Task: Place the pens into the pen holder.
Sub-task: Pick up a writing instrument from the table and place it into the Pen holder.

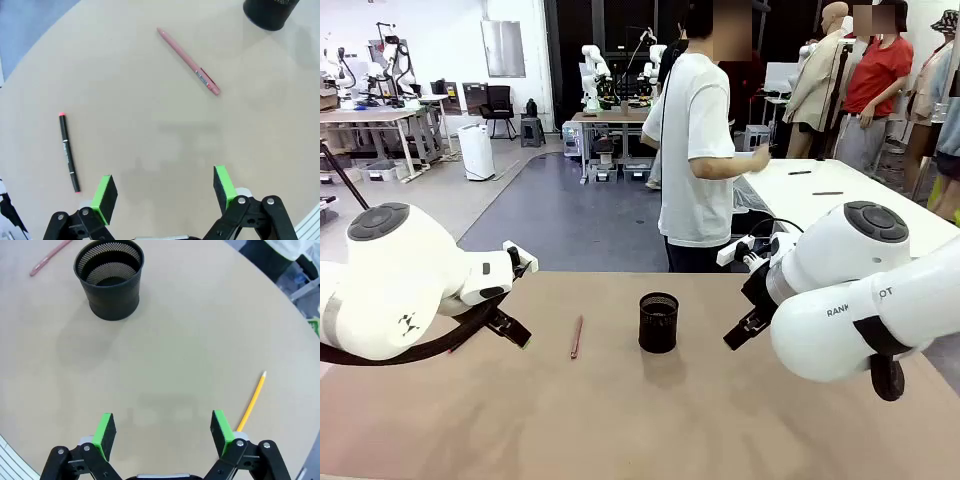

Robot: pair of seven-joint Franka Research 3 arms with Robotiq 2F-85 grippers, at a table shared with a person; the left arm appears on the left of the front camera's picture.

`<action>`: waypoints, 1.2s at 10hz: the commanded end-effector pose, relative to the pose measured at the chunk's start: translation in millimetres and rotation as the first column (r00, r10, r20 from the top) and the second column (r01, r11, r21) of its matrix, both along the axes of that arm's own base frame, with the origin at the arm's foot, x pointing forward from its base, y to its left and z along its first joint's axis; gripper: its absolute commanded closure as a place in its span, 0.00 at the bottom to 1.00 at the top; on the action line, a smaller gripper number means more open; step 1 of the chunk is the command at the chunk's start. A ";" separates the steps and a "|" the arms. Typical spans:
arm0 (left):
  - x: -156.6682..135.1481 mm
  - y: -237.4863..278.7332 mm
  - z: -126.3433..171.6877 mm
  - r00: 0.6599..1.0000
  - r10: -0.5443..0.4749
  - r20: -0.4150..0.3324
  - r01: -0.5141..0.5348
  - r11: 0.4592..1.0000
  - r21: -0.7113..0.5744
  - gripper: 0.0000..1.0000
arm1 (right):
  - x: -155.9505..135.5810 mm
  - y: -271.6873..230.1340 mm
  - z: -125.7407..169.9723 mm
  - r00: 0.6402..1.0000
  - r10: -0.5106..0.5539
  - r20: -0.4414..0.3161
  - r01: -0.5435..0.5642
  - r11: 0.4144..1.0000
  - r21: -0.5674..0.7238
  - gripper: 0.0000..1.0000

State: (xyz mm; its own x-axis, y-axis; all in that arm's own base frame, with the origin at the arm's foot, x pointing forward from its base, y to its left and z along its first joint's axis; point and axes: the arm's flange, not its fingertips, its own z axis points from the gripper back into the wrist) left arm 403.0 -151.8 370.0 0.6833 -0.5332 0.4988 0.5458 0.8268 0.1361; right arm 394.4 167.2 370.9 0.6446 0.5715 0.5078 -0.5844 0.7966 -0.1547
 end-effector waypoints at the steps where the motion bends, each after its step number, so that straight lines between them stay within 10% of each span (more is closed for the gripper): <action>1: 0.0 0.0 0.1 1.000 0.000 0.000 0.000 1.000 0.000 0.00 | 0.0 0.0 0.0 1.000 0.000 0.000 0.000 1.000 0.000 0.00; 12: 0.0 0.0 0.1 1.000 0.000 0.000 0.000 1.000 0.000 0.00 | 0.0 0.0 0.0 1.000 0.000 0.000 0.000 1.000 0.000 0.00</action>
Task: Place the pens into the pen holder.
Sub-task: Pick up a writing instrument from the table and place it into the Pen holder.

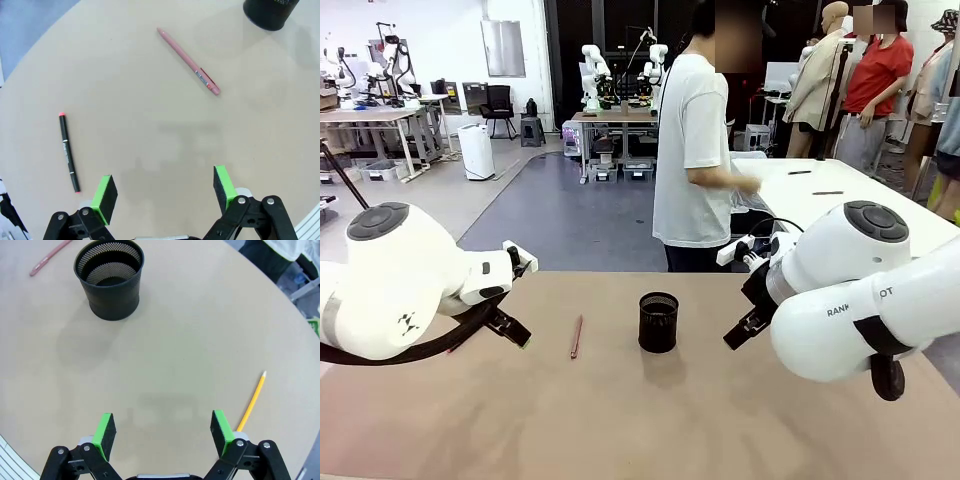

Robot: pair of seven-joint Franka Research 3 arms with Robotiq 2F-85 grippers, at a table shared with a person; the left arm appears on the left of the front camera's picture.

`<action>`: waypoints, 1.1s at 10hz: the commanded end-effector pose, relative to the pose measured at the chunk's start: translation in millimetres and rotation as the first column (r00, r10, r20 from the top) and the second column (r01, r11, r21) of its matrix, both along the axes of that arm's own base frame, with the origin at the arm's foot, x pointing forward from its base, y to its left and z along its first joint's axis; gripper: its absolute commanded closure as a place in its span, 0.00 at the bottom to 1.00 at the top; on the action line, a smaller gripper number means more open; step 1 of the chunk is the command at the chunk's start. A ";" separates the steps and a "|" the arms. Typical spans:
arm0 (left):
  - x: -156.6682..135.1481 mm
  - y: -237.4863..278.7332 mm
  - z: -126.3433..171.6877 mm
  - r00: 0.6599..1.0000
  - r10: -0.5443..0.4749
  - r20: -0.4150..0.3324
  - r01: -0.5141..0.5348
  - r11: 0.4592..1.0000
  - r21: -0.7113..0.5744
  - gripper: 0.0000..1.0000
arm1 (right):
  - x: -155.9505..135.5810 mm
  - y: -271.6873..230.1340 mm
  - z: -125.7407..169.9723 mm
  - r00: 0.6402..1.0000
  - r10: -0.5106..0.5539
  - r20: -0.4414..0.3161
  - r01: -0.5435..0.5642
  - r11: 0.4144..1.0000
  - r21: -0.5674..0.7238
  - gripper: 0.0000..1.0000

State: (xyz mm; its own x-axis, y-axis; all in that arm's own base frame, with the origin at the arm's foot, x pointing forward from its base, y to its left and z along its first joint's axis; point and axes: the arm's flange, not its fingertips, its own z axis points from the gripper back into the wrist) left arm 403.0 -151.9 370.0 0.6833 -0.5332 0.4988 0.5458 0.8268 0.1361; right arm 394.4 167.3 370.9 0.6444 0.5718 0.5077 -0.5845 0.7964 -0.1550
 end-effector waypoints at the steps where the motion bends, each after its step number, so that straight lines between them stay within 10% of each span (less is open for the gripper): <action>1: 0.0 0.1 0.1 1.000 0.000 0.000 0.000 1.000 0.000 0.00 | 0.0 0.0 0.0 1.000 0.000 0.000 0.000 1.000 0.000 0.00; 11: 0.0 0.0 0.0 1.000 0.000 0.000 0.000 1.000 0.000 0.00 | 0.0 0.0 0.0 1.000 0.000 0.000 0.000 1.000 0.000 0.00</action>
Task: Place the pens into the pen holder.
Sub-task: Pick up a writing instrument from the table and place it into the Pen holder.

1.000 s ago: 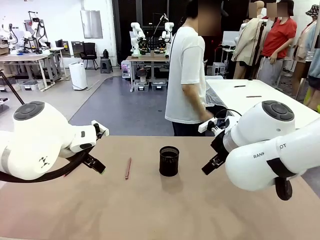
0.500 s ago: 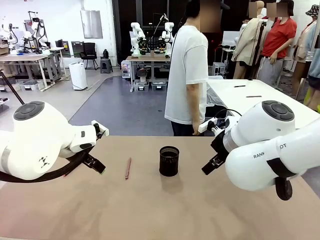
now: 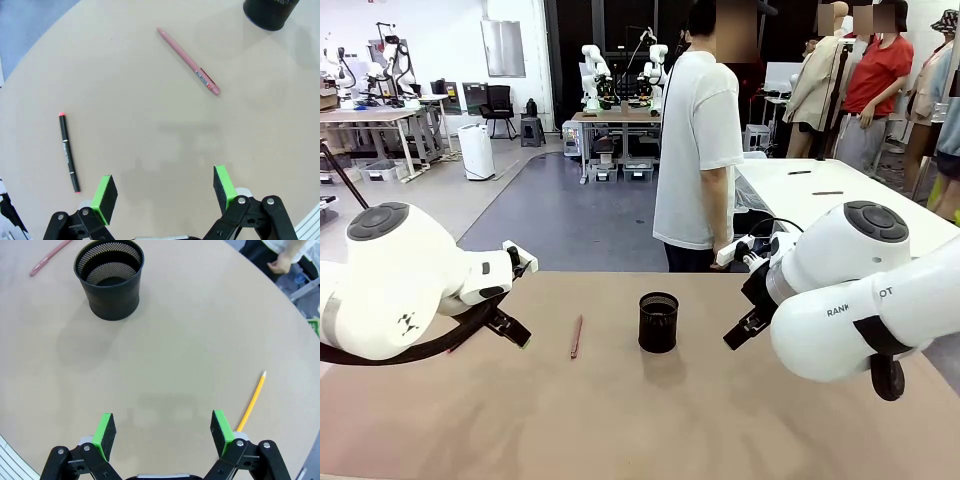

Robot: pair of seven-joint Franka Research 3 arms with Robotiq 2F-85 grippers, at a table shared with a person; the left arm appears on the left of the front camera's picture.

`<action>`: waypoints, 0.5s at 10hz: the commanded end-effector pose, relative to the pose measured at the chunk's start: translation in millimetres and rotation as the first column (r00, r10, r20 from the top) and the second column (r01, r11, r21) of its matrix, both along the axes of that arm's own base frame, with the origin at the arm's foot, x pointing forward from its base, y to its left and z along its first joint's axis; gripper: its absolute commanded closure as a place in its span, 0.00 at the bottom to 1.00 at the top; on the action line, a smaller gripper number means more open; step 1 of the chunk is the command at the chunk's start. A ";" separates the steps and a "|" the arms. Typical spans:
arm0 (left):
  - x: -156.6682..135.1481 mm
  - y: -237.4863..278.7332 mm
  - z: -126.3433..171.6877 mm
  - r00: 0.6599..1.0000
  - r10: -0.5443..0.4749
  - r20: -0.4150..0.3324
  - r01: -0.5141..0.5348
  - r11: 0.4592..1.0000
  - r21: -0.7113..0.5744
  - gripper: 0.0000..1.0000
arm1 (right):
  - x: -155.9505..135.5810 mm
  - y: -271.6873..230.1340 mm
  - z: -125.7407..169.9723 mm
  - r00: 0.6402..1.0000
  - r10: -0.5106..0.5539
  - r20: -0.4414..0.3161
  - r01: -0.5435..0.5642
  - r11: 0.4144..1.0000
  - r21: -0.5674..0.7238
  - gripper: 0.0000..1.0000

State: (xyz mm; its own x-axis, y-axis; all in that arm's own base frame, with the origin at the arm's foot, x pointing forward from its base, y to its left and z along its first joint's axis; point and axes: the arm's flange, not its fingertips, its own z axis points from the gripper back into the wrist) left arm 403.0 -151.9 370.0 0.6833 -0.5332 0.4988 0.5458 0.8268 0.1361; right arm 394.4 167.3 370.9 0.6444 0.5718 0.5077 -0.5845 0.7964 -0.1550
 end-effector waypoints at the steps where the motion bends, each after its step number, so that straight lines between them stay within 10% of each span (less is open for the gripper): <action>1: 2.7 0.1 2.2 0.999 -0.018 -0.031 0.017 0.999 -0.028 0.00 | 0.0 0.0 0.0 1.000 0.000 0.000 0.000 1.000 0.000 0.00; 5: -1.3 -9.9 41.9 0.982 -0.117 -0.147 0.096 0.985 -0.144 0.00 | -8.9 17.7 7.0 0.981 0.154 -0.116 -0.140 0.982 0.124 0.00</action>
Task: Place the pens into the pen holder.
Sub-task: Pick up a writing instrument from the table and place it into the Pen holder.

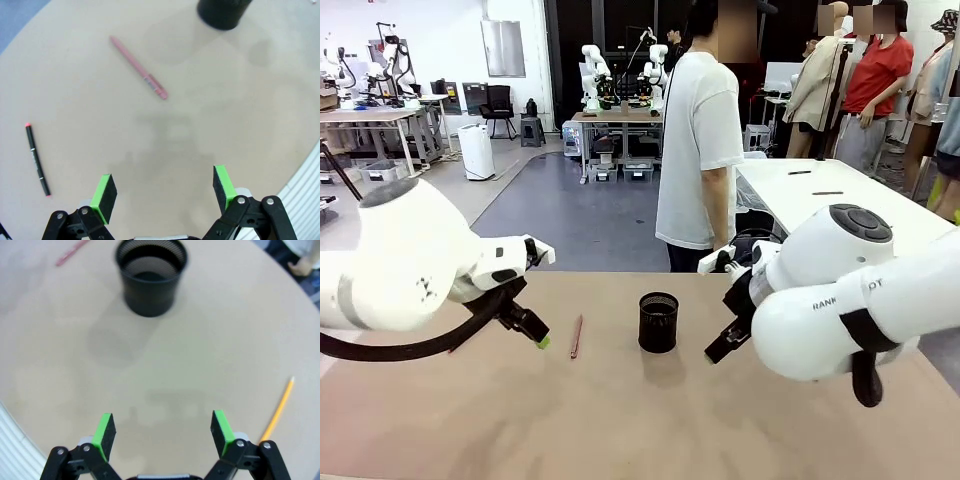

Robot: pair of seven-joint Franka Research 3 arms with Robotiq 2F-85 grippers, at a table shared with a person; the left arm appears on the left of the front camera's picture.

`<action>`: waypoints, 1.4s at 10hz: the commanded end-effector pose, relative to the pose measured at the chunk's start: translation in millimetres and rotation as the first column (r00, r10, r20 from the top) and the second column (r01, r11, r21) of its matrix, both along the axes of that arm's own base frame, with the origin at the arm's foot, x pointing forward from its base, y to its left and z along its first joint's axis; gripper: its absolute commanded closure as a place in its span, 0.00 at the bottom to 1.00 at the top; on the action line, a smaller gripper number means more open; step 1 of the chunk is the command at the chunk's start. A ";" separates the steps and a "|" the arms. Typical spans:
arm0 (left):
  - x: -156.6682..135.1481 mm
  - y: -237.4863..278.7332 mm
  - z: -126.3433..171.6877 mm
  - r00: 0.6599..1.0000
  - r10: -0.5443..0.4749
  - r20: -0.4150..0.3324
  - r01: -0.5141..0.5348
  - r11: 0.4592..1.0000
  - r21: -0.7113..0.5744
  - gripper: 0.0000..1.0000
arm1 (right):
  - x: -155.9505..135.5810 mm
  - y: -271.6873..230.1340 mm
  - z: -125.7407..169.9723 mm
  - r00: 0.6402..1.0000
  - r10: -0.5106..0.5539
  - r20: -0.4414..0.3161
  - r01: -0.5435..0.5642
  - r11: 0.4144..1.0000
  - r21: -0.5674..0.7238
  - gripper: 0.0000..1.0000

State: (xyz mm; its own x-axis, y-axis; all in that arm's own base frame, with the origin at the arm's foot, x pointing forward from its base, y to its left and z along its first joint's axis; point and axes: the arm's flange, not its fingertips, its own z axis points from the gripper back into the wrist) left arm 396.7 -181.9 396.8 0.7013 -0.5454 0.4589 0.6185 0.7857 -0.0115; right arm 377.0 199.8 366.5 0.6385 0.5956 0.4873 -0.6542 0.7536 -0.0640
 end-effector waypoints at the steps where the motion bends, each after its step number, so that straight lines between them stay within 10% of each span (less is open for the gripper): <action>1: 5.9 22.9 20.8 0.998 -0.060 -0.036 0.055 0.992 -0.113 0.00 | 10.3 -15.9 21.6 0.990 0.120 -0.071 -0.110 0.986 0.128 0.00; 9: -5.5 76.9 74.4 0.956 -0.274 0.107 0.292 0.926 -0.241 0.00 | 10.6 -66.9 169.6 0.951 0.308 0.019 -0.301 0.911 0.282 0.00; 14: 11.8 88.2 87.0 0.952 -0.206 0.226 0.259 0.936 -0.239 0.00 | 31.4 -80.5 183.7 0.960 0.241 0.146 -0.263 0.952 0.159 0.00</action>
